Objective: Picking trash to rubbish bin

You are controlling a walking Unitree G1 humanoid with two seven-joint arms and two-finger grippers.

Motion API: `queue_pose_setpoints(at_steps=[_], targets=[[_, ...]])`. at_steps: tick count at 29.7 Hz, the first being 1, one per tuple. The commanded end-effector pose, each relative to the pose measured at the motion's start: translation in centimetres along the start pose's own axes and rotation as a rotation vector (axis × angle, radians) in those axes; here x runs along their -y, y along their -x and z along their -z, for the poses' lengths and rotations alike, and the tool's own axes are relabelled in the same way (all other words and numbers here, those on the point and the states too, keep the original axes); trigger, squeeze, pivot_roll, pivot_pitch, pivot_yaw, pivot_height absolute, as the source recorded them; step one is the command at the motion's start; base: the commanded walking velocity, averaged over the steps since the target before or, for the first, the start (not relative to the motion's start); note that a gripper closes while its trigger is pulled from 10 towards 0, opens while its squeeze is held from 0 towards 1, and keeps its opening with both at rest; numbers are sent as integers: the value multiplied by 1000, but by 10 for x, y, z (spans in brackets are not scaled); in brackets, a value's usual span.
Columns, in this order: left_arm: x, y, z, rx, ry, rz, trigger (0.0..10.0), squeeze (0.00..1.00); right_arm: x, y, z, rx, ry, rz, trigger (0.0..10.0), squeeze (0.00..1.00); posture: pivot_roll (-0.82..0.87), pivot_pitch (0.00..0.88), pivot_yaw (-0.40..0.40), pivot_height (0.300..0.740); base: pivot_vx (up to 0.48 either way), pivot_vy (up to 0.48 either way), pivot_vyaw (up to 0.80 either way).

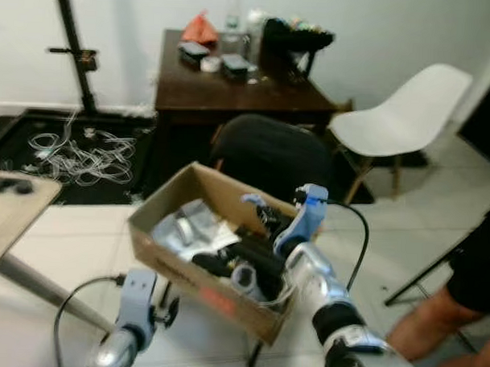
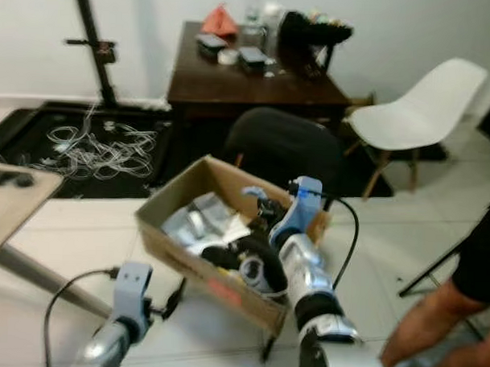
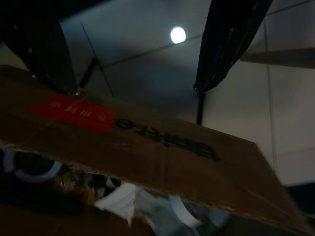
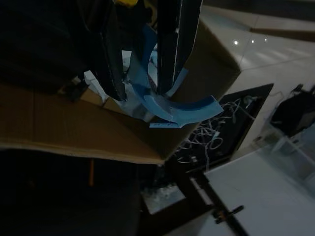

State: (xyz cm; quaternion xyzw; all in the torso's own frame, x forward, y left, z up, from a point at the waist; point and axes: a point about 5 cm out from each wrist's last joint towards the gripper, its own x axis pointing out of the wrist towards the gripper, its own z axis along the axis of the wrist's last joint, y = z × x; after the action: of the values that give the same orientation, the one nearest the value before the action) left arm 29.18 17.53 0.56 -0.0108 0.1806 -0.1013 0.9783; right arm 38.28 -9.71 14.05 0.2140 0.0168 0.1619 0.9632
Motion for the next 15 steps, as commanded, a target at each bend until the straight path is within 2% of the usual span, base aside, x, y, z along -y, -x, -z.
queue_pose_setpoints(at_steps=[1, 11, 15], targets=[[0, 2, 4, -7, 22, -2, 10000, 0, 5, 2, 2, -2, 1, 20, 10000, 0, -48, 160, 8, 740, 0, 0, 0], [0, 1, 4, -6, 22, -10, 10000, 0, 14, 5, 1, -9, 45, 59, 10000, 0, -52, 163, 8, 740, 0, 0, 0], [-1, 2, 4, -8, 15, -13, 10000, 0, 25, 8, -1, -9, 66, 103, 10000, 0, -51, 166, 10, 740, 0, 0, 0]])
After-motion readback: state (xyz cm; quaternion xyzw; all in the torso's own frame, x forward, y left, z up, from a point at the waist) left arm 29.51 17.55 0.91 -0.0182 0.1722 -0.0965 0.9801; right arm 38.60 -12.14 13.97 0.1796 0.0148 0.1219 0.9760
